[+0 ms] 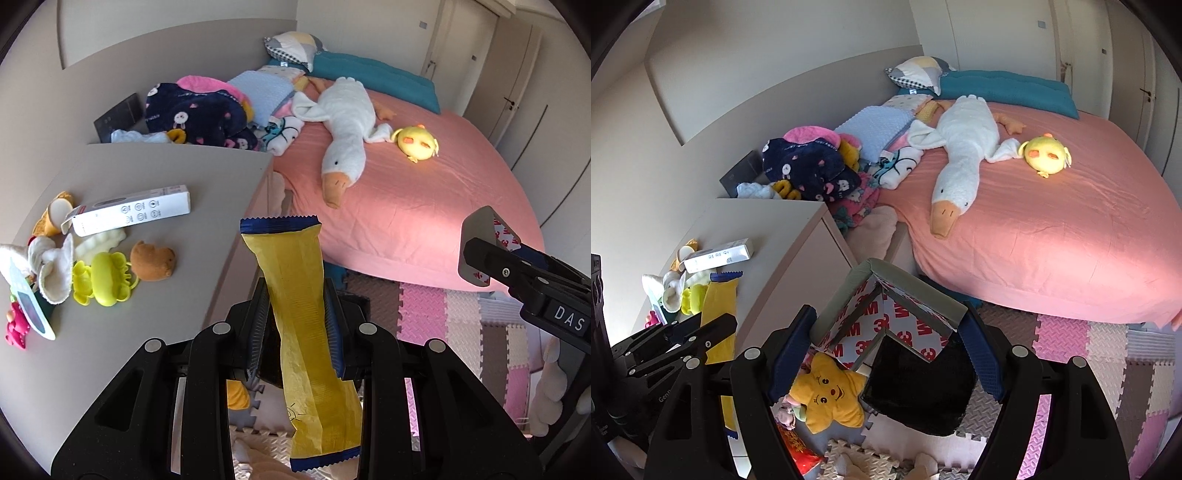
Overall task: Collect trash
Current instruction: 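Carry the wrapper and tape box down to the black bin and open both tools, then move both tools back up over the desk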
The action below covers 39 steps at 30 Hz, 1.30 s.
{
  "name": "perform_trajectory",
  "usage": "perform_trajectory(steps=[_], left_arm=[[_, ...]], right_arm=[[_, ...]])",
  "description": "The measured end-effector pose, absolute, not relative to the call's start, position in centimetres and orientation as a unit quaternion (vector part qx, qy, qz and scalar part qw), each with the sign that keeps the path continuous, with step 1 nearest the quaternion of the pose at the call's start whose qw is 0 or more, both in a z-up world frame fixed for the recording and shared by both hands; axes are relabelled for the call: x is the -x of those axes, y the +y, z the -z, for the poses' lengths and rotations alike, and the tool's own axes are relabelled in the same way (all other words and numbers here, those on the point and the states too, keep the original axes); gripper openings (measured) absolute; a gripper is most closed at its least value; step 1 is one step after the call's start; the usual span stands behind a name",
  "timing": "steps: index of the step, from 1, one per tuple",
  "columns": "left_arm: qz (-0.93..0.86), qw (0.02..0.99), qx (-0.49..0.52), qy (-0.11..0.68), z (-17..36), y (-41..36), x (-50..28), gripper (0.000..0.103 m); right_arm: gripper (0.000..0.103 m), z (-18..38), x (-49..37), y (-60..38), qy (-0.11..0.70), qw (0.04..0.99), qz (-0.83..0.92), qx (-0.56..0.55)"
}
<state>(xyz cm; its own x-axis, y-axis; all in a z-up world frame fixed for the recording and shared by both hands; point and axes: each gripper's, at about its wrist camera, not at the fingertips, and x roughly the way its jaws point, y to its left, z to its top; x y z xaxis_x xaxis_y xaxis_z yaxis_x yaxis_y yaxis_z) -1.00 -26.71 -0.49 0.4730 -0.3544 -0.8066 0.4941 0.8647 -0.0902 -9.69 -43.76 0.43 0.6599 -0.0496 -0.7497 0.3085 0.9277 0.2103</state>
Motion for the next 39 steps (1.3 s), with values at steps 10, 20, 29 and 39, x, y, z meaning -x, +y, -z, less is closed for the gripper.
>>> perform_trajectory(steps=[10,20,29,39], left_arm=[[0.264,0.847,-0.095,0.451,1.5,-29.9,-1.0,0.086],[0.256,0.846,-0.104,0.457,1.9,-29.7,-1.5,0.086],[0.225,0.854,-0.091,0.46,2.0,-26.2,-2.3,0.086],[0.183,0.863,-0.072,0.466,2.2,-20.4,-2.8,0.086]], right_arm=[[0.089,-0.6,8.4,-46.7,0.395,0.892,0.135,-0.171],[0.089,-0.4,8.0,-47.0,0.39,0.894,0.15,-0.162],[0.089,-0.3,6.5,-45.0,0.395,0.897,0.137,-0.144],[0.089,0.1,4.3,-39.6,0.408,0.9,0.092,-0.126]])
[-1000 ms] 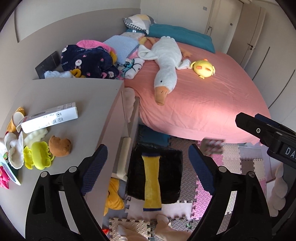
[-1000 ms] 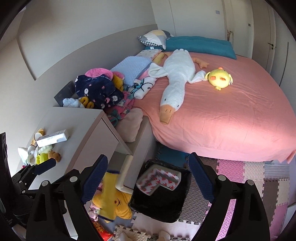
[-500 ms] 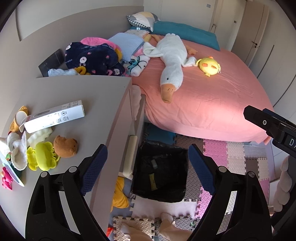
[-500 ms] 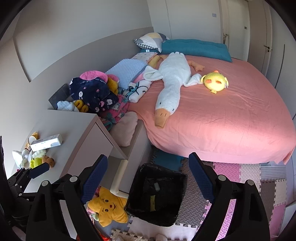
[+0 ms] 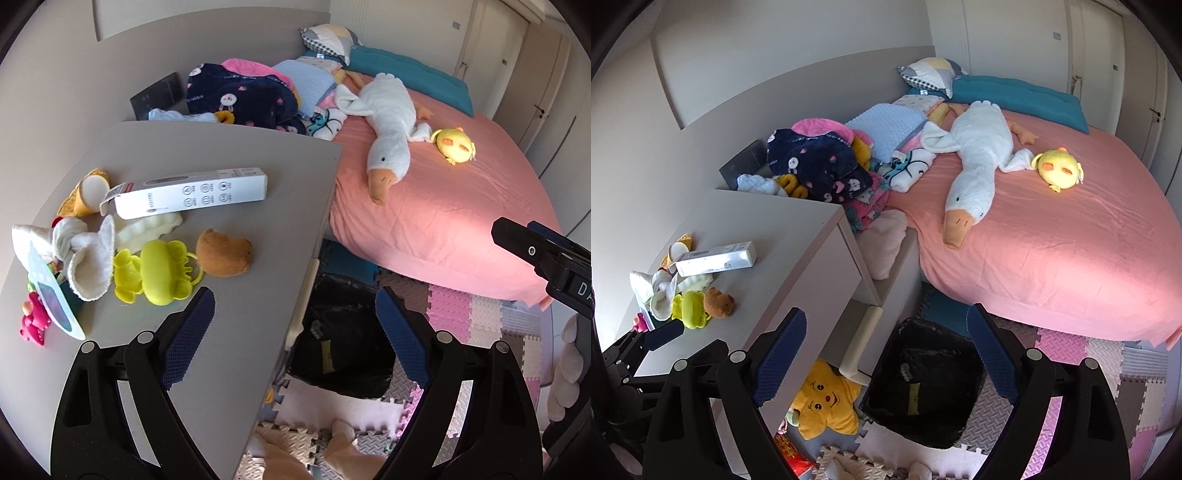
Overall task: Collect trash
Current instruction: 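Move both tools back up over the desk, then grasp the light-blue pouch with the left tool while the right tool grasps the brown bear sponge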
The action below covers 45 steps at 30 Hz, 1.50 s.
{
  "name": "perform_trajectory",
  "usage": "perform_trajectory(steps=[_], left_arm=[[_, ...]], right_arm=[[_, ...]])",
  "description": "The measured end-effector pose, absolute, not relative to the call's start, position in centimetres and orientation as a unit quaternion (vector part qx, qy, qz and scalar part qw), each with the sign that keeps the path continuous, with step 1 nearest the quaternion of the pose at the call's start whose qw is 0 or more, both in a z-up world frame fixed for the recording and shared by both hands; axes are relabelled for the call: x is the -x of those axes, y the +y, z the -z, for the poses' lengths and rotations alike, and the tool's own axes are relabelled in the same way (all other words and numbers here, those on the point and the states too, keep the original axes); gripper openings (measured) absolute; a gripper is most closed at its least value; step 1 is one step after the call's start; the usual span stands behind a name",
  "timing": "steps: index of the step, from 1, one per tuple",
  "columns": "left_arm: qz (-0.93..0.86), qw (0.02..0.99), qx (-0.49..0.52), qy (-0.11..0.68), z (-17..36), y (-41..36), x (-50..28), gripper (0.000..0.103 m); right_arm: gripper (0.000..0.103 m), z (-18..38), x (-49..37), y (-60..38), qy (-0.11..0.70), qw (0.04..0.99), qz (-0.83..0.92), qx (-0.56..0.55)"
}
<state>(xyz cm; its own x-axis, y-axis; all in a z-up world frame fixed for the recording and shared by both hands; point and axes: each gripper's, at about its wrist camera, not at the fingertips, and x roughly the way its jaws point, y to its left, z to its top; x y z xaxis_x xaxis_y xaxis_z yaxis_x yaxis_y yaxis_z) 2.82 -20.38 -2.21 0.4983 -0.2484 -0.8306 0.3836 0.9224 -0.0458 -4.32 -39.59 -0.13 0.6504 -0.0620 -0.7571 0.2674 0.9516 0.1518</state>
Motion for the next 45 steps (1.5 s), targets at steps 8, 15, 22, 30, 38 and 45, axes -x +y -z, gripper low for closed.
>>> perform_trajectory(steps=[8,15,22,30,38,45], left_arm=[[0.146,0.87,-0.057,0.468,2.3,-15.3,-3.2,0.086],[0.114,0.871,-0.039,0.477,2.9,-10.8,-3.6,0.086],[0.085,0.87,-0.028,0.485,3.7,-6.8,-4.2,0.086],[0.063,0.869,-0.011,0.491,4.7,-3.1,-5.4,0.086],[0.047,0.87,-0.011,0.491,5.6,-0.2,-7.3,0.086],[0.049,0.867,-0.007,0.497,6.5,1.0,-8.8,0.086]], right_arm=[[0.089,0.2,2.4,-35.0,0.415,0.902,0.054,-0.11],[0.089,0.7,0.8,-30.8,0.427,0.899,0.013,-0.094],[0.089,1.2,-0.8,-26.8,0.436,0.896,-0.019,-0.077],[0.089,2.6,-2.5,-23.9,0.457,0.887,-0.026,-0.061],[0.089,3.4,-4.2,-22.5,0.468,0.881,-0.017,-0.062],[0.089,4.3,-5.7,-21.7,0.48,0.875,-0.015,-0.053]])
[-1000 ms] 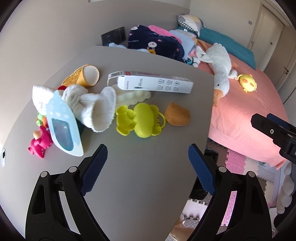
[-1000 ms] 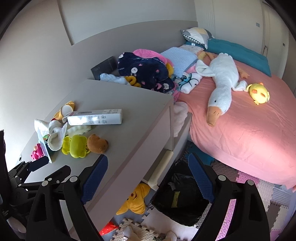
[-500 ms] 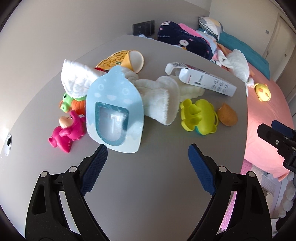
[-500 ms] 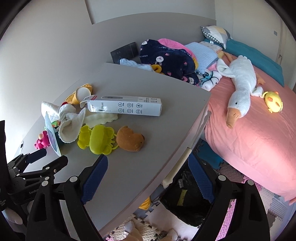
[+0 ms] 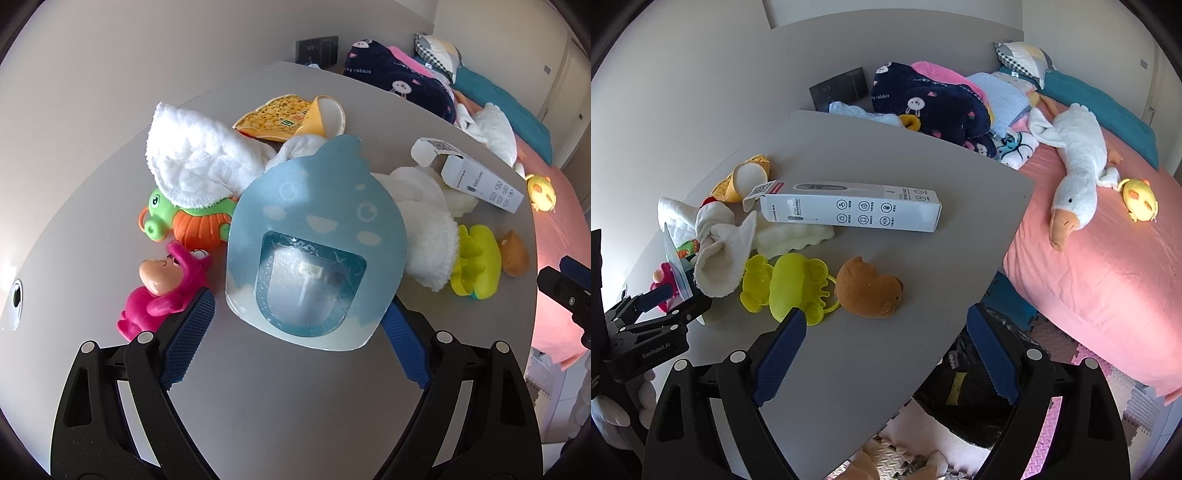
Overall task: Collect trash
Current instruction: 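Grasp the light-blue pouch with the left tool while the right tool grasps the brown bear sponge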
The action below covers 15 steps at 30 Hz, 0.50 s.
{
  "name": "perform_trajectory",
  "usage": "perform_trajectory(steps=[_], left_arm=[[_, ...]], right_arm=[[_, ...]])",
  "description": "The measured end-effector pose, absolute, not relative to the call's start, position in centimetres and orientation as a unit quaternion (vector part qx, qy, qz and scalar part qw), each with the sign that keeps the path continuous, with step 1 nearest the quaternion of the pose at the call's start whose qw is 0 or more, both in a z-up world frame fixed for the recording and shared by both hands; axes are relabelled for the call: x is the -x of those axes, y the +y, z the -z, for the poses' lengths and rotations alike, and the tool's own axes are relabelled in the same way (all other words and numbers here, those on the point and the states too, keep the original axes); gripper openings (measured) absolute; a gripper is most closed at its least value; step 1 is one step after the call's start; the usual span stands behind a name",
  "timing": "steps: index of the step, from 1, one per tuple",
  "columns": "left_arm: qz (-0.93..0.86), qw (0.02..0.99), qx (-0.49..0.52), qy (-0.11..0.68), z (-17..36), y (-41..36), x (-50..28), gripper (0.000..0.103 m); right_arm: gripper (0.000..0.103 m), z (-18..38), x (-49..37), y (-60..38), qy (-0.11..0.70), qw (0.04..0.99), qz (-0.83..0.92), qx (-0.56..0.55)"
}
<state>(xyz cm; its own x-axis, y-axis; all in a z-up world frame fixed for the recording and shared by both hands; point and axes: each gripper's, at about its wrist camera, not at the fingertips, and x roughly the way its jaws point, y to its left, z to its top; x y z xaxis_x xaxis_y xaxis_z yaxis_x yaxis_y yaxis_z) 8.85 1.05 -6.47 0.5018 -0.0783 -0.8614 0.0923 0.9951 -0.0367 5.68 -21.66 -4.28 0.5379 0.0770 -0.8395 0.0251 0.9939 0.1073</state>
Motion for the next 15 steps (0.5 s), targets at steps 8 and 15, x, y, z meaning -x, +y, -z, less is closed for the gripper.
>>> perform_trajectory(steps=[8,15], left_arm=[[0.072,0.867,-0.015,0.493,7.0,1.0,-10.2,0.086],[0.087,0.866,-0.029,0.491,7.4,0.4,-11.5,0.081]], right_arm=[[0.089,5.4,-7.4,-20.8,0.487,0.872,-0.012,-0.047],[0.085,6.7,-9.1,-20.5,0.501,0.865,-0.004,-0.039]])
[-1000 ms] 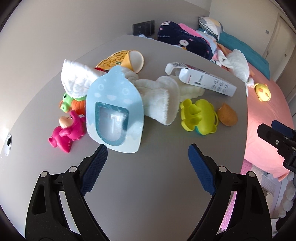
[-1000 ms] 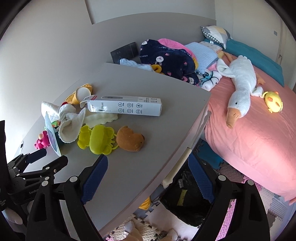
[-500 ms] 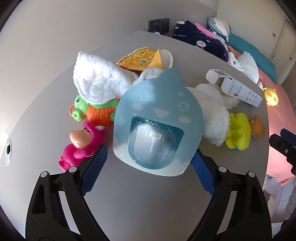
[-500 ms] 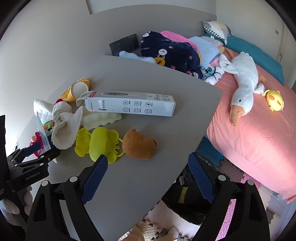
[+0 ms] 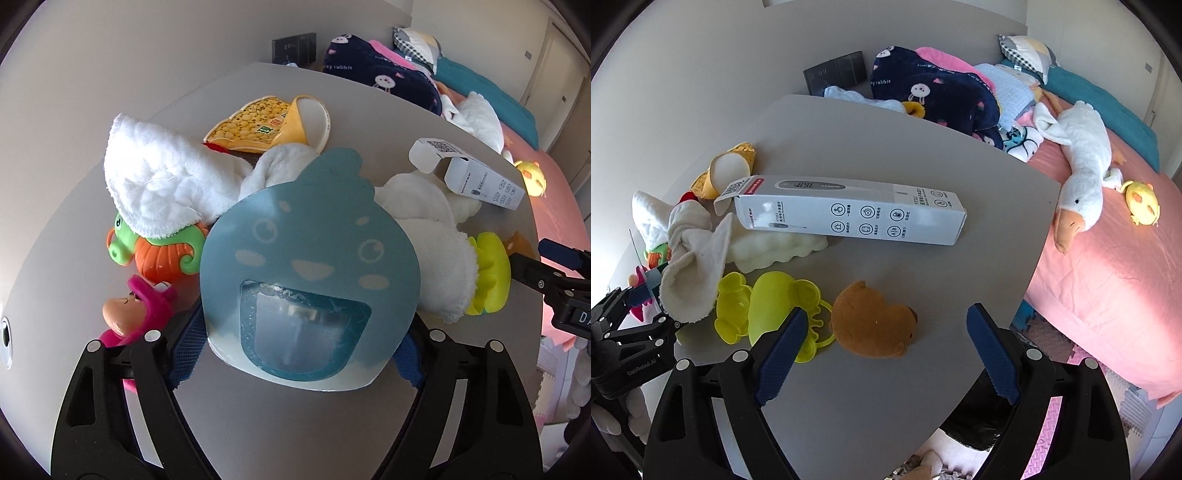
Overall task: Collect trash
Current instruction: 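Grasp the light-blue pouch with the left tool while the right tool grasps the brown bear sponge, then carry the pouch and bear sponge down to the black bin and open both tools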
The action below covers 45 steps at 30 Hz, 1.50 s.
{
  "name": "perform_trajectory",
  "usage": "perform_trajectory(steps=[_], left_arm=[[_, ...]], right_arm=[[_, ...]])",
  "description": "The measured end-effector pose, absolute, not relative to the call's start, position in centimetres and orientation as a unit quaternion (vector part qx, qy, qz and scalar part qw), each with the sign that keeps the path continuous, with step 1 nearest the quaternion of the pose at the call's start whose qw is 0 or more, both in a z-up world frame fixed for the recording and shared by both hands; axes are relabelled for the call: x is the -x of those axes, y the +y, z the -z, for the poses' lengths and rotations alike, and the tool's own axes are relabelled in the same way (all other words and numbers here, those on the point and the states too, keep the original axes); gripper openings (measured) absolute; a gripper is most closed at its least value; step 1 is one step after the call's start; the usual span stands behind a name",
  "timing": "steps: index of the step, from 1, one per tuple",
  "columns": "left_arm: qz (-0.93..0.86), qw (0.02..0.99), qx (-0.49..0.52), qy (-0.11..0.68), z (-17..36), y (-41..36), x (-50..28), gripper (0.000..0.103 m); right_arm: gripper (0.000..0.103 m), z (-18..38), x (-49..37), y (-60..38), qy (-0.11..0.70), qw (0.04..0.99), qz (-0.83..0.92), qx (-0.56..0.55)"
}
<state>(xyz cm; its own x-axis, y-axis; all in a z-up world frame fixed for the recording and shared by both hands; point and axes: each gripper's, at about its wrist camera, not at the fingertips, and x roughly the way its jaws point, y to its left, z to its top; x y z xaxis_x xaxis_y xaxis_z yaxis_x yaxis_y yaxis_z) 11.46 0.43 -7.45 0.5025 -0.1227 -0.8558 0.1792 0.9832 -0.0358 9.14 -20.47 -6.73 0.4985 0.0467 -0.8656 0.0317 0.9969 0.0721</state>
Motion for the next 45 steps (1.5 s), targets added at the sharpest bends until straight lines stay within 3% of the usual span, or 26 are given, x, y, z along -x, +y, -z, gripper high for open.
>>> perform_trajectory(steps=[7,27,45], left_arm=[[0.08,0.87,-0.025,0.486,7.5,0.7,-11.5,0.08],[0.056,0.903,-0.01,0.426,2.3,1.8,-7.8,0.072],[0.099,0.908,-0.033,0.406,-0.3,-3.8,-5.9,0.072]], right_arm=[[0.049,7.3,-9.3,-20.4,0.508,0.86,-0.01,-0.036],[0.048,3.8,-7.5,-21.0,0.475,0.876,-0.036,-0.075],[0.048,1.4,-3.5,-25.3,0.446,0.89,-0.019,-0.096]])
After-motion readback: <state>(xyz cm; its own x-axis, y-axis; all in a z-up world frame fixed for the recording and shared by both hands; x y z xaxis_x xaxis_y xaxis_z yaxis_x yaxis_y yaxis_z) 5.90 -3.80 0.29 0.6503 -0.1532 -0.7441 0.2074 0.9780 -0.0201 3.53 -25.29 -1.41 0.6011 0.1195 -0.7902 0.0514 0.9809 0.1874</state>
